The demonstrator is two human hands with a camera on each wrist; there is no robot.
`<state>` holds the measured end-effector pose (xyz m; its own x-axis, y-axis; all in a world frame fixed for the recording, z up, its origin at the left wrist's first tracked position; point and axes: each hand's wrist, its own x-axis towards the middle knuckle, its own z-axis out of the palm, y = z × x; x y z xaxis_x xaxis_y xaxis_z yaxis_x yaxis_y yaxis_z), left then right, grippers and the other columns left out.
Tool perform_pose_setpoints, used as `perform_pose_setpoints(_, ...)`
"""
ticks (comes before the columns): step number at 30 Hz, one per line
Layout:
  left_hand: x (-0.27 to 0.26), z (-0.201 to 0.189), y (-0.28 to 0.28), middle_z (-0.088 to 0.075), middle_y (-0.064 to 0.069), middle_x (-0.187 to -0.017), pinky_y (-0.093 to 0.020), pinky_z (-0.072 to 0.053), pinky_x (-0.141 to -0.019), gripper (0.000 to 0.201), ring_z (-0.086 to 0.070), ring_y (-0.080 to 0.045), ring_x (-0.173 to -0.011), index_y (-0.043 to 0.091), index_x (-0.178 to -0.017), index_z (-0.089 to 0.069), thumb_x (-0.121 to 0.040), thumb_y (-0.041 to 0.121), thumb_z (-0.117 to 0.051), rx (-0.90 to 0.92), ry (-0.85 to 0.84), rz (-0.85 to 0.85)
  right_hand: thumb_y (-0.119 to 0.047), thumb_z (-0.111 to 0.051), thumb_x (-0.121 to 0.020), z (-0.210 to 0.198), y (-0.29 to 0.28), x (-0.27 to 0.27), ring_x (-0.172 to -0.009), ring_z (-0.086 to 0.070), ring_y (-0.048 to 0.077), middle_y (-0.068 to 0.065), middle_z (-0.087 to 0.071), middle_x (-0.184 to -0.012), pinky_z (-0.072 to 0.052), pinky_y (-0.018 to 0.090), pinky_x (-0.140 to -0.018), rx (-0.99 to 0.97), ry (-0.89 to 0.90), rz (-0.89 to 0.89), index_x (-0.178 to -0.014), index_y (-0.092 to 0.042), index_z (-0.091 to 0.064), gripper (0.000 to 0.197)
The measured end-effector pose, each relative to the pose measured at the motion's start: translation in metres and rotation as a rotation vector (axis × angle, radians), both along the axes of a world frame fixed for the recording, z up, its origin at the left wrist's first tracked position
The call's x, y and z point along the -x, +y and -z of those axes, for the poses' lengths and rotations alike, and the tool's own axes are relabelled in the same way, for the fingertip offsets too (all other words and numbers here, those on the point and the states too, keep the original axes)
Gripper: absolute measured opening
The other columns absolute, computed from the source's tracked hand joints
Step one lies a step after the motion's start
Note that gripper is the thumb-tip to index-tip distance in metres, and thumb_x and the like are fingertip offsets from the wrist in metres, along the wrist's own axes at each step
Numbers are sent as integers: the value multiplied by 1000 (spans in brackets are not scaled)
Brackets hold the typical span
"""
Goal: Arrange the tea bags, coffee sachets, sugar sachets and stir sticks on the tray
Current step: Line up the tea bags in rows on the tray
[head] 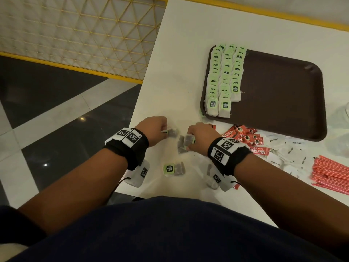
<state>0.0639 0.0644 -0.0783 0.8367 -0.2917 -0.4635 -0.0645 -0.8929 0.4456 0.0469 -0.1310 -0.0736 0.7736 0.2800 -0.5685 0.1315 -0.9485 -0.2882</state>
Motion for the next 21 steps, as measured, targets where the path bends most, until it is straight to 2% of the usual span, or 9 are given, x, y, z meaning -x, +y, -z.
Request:
perform_pose_setpoints(3, 2, -6, -5, -60, -5, -92, -33, -41, -71, 19, -55, -25, -84, 10, -99, -56, -93, 28, -61, 131, -21, -64, -24, -67, -82, -2, 1, 0, -94, -57, 27, 9, -58, -102, -35, 28, -71, -41, 14, 9, -98, -12, -58, 22)
perform_pose_setpoints(7, -1, -7, -8, -61, -3, -98, -29, -43, -74, 7, -58, -20, -87, 19, -100, -61, -94, 18, -58, 260, -71, -108, -20, -65, -83, -9, -8, -1, -84, -54, 22, 2, -57, -89, -33, 25, -67, -102, -7, 103, -90, -16, -54, 15)
perform_pose_setpoints(10, -1, -11, -11, -64, 3, -89, -26, -45, -73, 6, -59, -13, -78, 17, -98, -66, -92, 19, -64, 347, -79, -138, -23, -69, -81, -15, -18, -4, -86, -56, 24, 4, -59, -92, -34, 26, -67, -153, -28, 165, -95, -13, -57, 21)
perform_pose_setpoints(12, 0, -15, -17, -68, 3, -82, -26, -52, -71, 12, -64, -12, -72, 15, -95, -66, -86, 20, -73, 451, 20, -162, -25, -71, -82, -21, -29, -4, -92, -58, 25, 5, -60, -97, -39, 28, -70, -197, -36, 204, -97, -15, -58, 23)
perform_pose_setpoints(14, 1, -21, -24, -71, 0, -79, -24, -53, -69, 17, -66, -10, -68, 14, -91, -68, -81, 22, -79, 514, 158, -120, -25, -71, -83, -26, -40, -4, -103, -59, 25, 5, -62, -108, -45, 30, -81, -238, -50, 257, -109, -16, -61, 29)
perform_pose_setpoints(16, 0, -23, -32, -69, 5, -74, -17, -49, -67, 16, -62, -2, -64, 15, -89, -69, -84, 29, -77, 430, 226, 42, -27, -72, -85, -30, -49, -3, -116, -56, 24, 5, -61, -124, -42, 29, -92, -232, -46, 304, -129, -14, -57, 48)
perform_pose_setpoints(17, -1, -24, -36, -67, 8, -73, -15, -47, -66, 16, -59, 0, -64, 17, -89, -69, -87, 32, -73, 365, 232, 132, -29, -72, -85, -32, -53, -2, -118, -56, 23, 4, -60, -128, -41, 28, -93, -224, -40, 322, -133, -14, -55, 53)
perform_pose_setpoints(18, -2, -23, -42, -65, 9, -76, -16, -45, -67, 15, -58, -1, -67, 19, -89, -68, -90, 34, -68, 299, 223, 212, -31, -71, -86, -34, -56, -1, -116, -57, 23, 4, -60, -129, -43, 27, -92, -220, -36, 331, -134, -15, -55, 53)
perform_pose_setpoints(21, -4, -13, -56, -62, 0, -93, -31, -45, -77, 21, -57, -17, -85, 18, -99, -65, -94, 39, -61, 93, 154, 367, -26, -64, -92, -38, -60, 4, -106, -62, 22, 6, -60, -128, -50, 35, -92, -211, -9, 313, -133, -15, -54, 43)
